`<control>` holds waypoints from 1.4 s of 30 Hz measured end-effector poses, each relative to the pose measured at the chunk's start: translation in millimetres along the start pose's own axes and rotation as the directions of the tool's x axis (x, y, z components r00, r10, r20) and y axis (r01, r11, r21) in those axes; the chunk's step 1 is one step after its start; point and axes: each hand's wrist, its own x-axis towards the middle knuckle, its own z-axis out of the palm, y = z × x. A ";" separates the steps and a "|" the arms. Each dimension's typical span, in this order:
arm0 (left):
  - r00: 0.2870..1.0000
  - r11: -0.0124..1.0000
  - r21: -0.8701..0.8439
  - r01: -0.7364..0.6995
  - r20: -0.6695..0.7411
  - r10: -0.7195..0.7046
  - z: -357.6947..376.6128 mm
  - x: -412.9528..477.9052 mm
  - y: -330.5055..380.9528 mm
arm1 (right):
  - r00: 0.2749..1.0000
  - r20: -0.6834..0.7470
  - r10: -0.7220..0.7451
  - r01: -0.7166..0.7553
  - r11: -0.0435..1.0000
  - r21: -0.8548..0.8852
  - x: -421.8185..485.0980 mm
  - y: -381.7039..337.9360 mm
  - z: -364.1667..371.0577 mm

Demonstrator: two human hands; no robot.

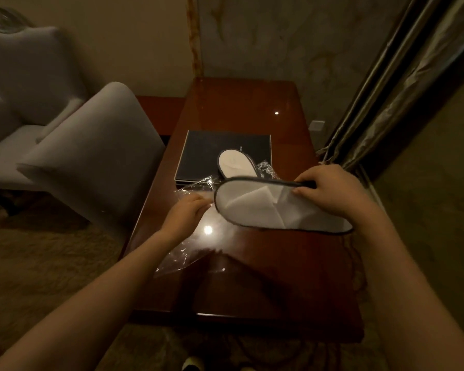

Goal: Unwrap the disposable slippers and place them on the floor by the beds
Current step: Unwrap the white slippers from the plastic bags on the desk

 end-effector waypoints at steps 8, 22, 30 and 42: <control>0.966 0.966 0.174 0.193 0.141 -0.218 28.8 0.4 -0.8 | 0.964 -0.168 0.205 -0.134 0.923 0.360 7.8 12.3 21.1; 0.889 0.915 0.354 0.192 0.332 -0.315 72.2 41.4 32.6 | 0.725 0.004 0.689 -0.408 0.424 0.808 33.1 53.7 104.2; 0.786 0.794 -0.070 0.604 0.213 -0.580 89.3 100.1 45.6 | 0.671 0.091 0.736 -0.437 0.293 0.850 51.5 71.1 129.9; 0.472 0.282 -0.428 0.859 0.446 -0.761 113.7 141.3 53.3 | 0.642 0.205 0.738 -0.508 0.210 0.835 75.6 94.1 145.6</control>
